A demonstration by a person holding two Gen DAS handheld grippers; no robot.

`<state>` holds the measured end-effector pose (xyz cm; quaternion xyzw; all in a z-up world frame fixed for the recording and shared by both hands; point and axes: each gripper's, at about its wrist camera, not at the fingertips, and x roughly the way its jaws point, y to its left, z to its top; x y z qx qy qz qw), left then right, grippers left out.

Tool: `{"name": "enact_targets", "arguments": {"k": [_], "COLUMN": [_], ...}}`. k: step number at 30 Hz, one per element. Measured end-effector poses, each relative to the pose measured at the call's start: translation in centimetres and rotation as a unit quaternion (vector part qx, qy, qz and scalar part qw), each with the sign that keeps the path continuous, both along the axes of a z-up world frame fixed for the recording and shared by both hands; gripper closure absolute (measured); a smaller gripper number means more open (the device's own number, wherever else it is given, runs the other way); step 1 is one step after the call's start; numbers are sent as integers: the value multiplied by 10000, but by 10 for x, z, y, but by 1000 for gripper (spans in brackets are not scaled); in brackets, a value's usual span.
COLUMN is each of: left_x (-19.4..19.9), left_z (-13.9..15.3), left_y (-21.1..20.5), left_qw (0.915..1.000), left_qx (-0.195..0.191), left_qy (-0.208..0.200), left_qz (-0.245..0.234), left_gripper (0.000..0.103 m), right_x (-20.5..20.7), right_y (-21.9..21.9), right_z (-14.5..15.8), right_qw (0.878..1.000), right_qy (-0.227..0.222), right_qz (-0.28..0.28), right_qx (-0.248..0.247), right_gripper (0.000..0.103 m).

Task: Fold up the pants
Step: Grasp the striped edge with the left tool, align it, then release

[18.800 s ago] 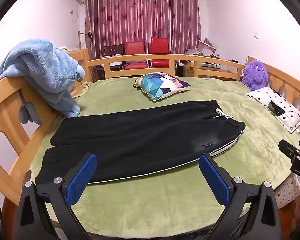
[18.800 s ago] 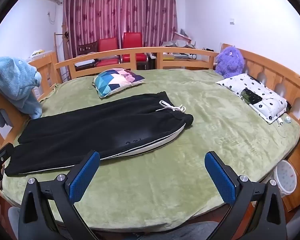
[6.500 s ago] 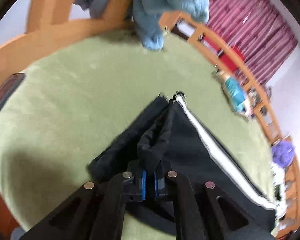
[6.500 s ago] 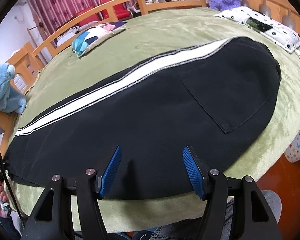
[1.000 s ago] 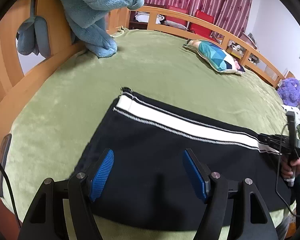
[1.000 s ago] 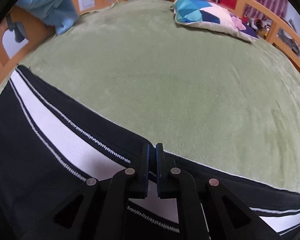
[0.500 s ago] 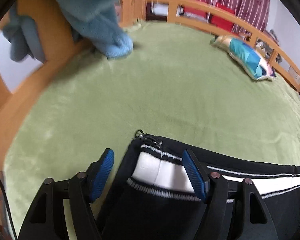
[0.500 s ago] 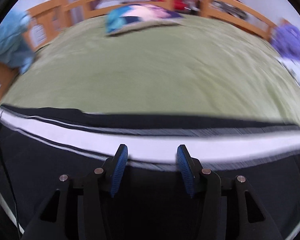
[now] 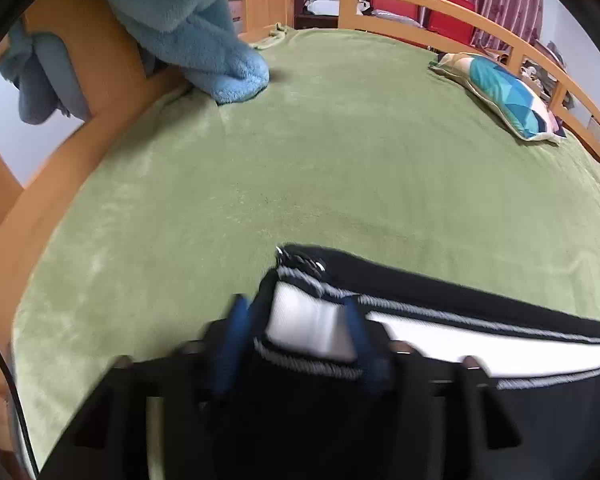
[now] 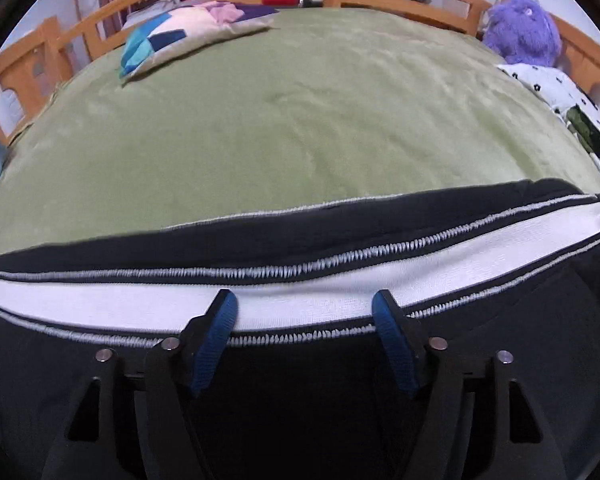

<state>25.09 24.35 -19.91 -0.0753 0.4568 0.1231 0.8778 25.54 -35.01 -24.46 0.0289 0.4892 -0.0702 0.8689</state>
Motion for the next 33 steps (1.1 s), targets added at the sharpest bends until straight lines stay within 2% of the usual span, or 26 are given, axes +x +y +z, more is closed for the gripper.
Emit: {"name": "enact_targets", "arguments": {"k": [2, 5, 8, 11, 14, 18, 21, 25, 33], "left_x": [-20, -52, -87, -127, -160, -190, -197, -187, -146], "left_z": [14, 30, 36, 36, 29, 11, -5, -23, -43], "left_y": [-11, -28, -37, -37, -24, 1, 15, 27, 54], "left_qw": [9995, 9985, 9970, 9965, 9963, 9935, 9891, 9806, 9753], "left_qx": [-122, -176, -413, -570, -696, -1058, -1385, -1860, -1929], "left_qy": [-154, -265, -349, -410, -462, -390, -406, -391, -569], "left_qz": [-265, -452, -551, -448, -206, 124, 301, 481, 917], "left_gripper": [43, 38, 38, 38, 38, 40, 40, 40, 42], "right_x": [-1, -19, -43, -65, -84, -114, -127, -145, -170], "right_y": [2, 5, 19, 38, 52, 71, 76, 80, 82], "right_z": [7, 24, 41, 58, 67, 77, 78, 72, 59], "right_qw": [10000, 9985, 9977, 9972, 9961, 9959, 9961, 9954, 9966], "right_qy": [93, -151, -359, -576, -564, -823, -670, -478, -205], "right_qz": [-5, -52, 22, 14, 211, 160, 202, 155, -174], "right_qx": [-10, 523, 582, 472, 645, 329, 541, 813, 780], "right_gripper": [34, 34, 34, 34, 34, 34, 34, 34, 34]}}
